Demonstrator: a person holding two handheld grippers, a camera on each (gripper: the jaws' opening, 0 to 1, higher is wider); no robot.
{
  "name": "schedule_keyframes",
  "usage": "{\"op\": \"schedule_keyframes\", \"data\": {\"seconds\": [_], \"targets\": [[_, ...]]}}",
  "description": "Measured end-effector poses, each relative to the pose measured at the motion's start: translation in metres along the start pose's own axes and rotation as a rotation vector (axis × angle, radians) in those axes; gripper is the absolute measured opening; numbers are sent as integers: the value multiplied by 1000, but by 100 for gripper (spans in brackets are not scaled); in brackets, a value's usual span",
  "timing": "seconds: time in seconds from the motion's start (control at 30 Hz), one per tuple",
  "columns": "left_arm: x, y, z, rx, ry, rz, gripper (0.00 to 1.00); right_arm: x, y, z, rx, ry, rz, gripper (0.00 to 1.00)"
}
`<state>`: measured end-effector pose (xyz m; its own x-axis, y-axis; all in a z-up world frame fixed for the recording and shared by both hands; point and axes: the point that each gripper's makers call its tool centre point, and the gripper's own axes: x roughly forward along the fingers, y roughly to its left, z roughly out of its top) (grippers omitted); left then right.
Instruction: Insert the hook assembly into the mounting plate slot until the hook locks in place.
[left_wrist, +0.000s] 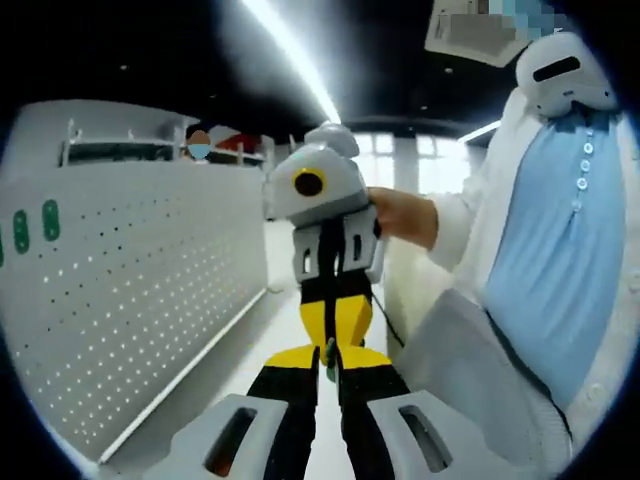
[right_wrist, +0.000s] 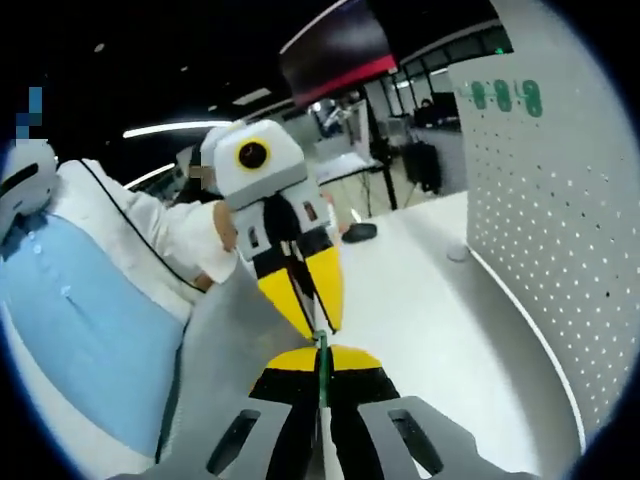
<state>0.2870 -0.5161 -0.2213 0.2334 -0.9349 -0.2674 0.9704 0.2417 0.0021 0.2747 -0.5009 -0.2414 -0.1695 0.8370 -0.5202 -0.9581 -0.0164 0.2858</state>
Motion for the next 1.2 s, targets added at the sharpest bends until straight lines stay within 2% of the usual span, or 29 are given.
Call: {"op": "schedule_keyframes", "data": {"seconds": [0.13, 0.3, 0.47, 0.7, 0.83, 0.97, 1.07, 1.2], "targets": [[3, -11, -4, 20, 27, -50, 5, 3, 5, -4, -24, 35, 24, 0], [3, -17, -8, 21, 40, -77, 4, 5, 11, -10, -49, 72, 51, 0], [2, -17, -7, 14, 27, -70, 3, 4, 11, -9, -48, 63, 54, 0], [-3, -9, 1, 12, -14, -20, 3, -2, 5, 1, -32, -10, 34, 1], [-6, -4, 4, 1, -36, 6, 2, -7, 2, 7, -29, -50, 10, 8], [-11, 3, 6, -16, -63, 35, 2, -12, 3, 13, -41, -89, -3, 10], [-15, 7, 7, -30, -83, 59, 2, -17, -2, 21, -68, -138, -44, 18], [-25, 16, 13, -67, -143, 99, 2, -27, -4, 32, -72, -229, -71, 29]]}}
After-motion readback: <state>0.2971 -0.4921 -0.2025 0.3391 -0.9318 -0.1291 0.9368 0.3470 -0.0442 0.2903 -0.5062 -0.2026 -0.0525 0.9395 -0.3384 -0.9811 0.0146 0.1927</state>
